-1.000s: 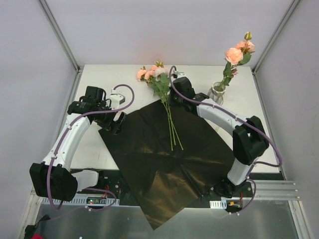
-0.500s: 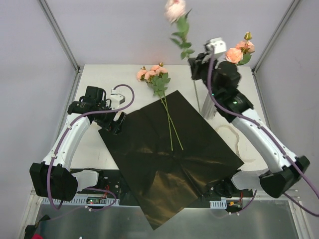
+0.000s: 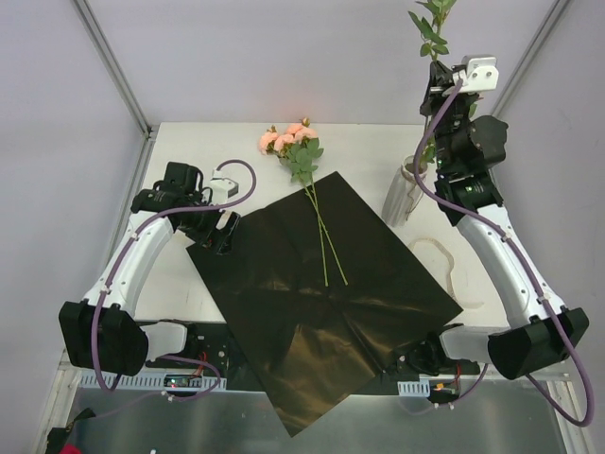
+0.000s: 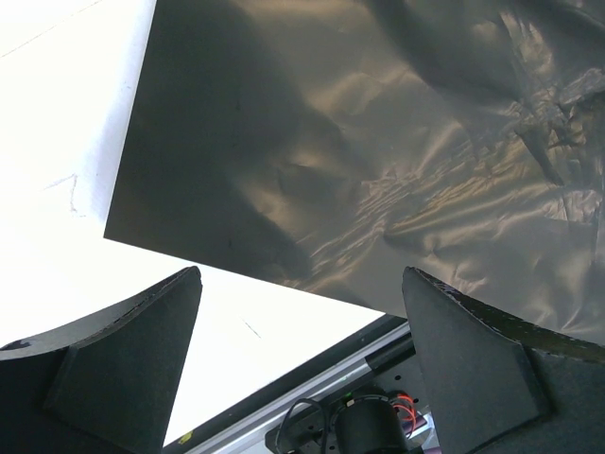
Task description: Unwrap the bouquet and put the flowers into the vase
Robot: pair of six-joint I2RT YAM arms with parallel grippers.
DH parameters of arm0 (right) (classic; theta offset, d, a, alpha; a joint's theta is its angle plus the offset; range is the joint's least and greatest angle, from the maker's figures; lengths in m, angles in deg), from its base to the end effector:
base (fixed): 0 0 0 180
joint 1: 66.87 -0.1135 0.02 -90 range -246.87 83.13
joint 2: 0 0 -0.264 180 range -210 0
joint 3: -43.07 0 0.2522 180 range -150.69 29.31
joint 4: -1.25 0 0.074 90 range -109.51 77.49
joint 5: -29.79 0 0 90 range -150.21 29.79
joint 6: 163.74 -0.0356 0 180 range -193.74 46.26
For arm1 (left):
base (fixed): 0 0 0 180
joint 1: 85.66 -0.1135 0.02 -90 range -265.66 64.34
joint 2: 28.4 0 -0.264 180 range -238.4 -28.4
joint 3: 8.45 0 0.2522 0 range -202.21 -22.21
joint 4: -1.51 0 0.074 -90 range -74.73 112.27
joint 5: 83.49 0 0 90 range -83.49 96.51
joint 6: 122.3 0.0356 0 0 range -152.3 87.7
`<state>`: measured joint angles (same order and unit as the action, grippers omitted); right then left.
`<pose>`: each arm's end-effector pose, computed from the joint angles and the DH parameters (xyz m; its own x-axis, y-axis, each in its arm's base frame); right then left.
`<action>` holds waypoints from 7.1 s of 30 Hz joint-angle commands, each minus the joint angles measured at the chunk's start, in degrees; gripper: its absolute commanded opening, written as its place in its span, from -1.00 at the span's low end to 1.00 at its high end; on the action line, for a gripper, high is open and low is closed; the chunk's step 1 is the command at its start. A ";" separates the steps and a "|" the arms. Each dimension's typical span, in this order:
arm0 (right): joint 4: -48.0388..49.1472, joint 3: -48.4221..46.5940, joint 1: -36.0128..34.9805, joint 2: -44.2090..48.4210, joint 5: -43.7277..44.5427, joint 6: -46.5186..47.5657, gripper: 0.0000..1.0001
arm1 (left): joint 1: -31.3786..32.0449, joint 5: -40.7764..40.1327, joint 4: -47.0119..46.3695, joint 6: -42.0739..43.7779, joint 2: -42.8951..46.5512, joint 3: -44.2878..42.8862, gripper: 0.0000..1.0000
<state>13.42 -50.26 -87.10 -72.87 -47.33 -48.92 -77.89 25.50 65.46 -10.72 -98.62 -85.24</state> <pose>0.2562 0.0859 0.5126 0.5268 -0.2420 -0.8148 0.0663 0.9674 -0.2444 0.2355 -0.0438 0.3001 -0.6651 0.4418 -0.6021 0.5874 0.8073 -0.0566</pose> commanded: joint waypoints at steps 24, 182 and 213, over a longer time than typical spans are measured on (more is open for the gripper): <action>28.21 19.08 2.57 -4.66 3.81 -1.44 -0.99 | -0.65 -1.23 1.22 1.00 -2.03 -3.60 0.74; 19.41 11.01 6.16 5.10 3.55 -2.40 -0.99 | -0.74 -0.26 -2.29 -1.10 -2.65 -3.33 0.73; -9.31 24.12 -13.66 15.57 2.58 -8.83 0.38 | -0.74 1.32 -3.96 -3.13 -1.94 -1.31 0.73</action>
<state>10.34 -24.95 -93.68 -54.48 -44.99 -58.65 -77.91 25.56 62.29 -12.64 -101.24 -86.37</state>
